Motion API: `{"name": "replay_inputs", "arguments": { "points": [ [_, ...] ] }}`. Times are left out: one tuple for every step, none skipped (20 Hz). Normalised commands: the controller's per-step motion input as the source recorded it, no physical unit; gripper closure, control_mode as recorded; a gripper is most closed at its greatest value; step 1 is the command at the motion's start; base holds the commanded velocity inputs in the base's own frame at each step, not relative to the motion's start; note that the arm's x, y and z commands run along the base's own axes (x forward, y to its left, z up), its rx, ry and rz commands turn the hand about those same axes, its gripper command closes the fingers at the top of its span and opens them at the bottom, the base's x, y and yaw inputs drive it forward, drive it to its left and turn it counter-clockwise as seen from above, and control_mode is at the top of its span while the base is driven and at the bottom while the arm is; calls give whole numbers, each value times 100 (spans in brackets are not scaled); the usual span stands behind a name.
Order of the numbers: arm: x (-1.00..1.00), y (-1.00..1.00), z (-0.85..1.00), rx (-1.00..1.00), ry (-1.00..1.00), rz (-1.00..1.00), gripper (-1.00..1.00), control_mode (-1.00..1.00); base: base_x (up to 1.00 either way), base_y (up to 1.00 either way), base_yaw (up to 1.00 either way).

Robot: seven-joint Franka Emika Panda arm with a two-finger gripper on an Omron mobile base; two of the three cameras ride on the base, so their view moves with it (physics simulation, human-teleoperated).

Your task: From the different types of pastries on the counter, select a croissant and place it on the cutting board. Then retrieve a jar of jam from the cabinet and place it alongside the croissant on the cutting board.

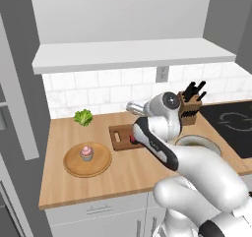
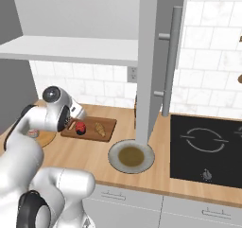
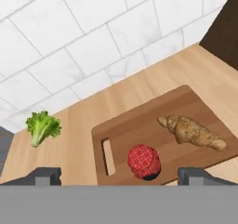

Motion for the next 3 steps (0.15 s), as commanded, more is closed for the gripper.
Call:
{"name": "replay_inputs", "arguments": {
  "points": [
    [-10,-18,31,17,0,6,-100,-100,0,0,0],
    [-14,-5,30,6,0,8,-100,-100,0,0,0],
    [-15,-11,28,8,0,11,-100,-100,0,0,0]
  ]
}}
